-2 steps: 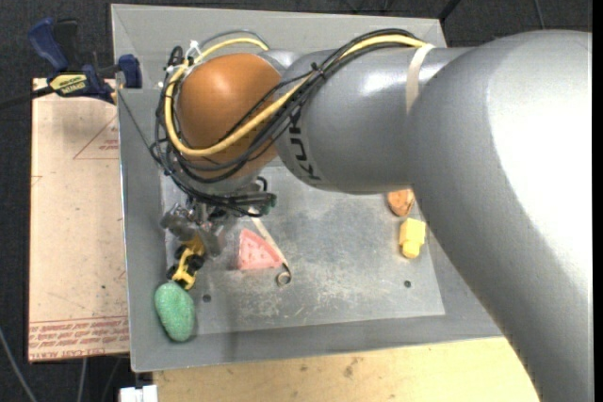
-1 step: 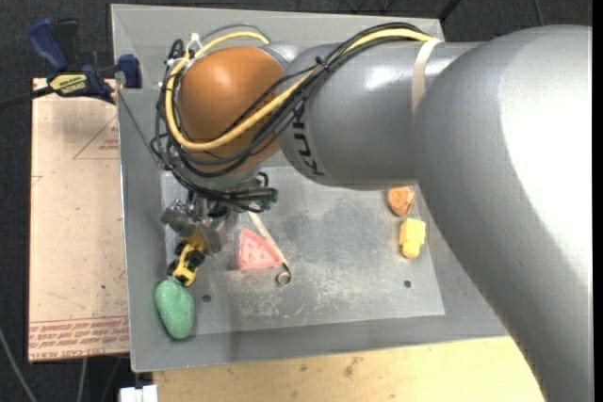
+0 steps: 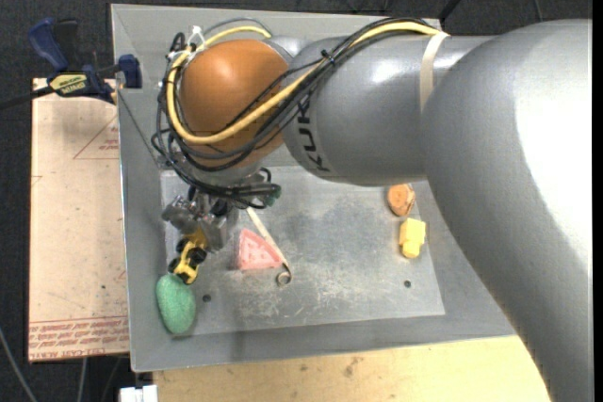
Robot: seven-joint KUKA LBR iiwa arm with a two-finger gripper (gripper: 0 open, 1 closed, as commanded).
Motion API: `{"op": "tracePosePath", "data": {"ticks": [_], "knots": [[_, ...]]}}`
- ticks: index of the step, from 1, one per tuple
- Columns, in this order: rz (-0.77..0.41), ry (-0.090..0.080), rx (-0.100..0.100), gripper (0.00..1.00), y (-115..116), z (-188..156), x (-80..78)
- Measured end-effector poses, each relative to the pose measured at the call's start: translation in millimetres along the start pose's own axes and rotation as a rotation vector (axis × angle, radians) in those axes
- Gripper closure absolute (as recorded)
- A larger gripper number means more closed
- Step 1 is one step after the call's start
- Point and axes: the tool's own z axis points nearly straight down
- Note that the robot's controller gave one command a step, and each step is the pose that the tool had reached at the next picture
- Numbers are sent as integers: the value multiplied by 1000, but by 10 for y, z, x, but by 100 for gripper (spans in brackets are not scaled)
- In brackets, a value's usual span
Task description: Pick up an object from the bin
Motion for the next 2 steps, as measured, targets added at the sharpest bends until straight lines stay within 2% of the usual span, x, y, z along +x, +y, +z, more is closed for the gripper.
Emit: {"op": "tracePosePath", "data": {"ticks": [2], "knots": [[2,-3,2,100,-3,-284,-9]]}}
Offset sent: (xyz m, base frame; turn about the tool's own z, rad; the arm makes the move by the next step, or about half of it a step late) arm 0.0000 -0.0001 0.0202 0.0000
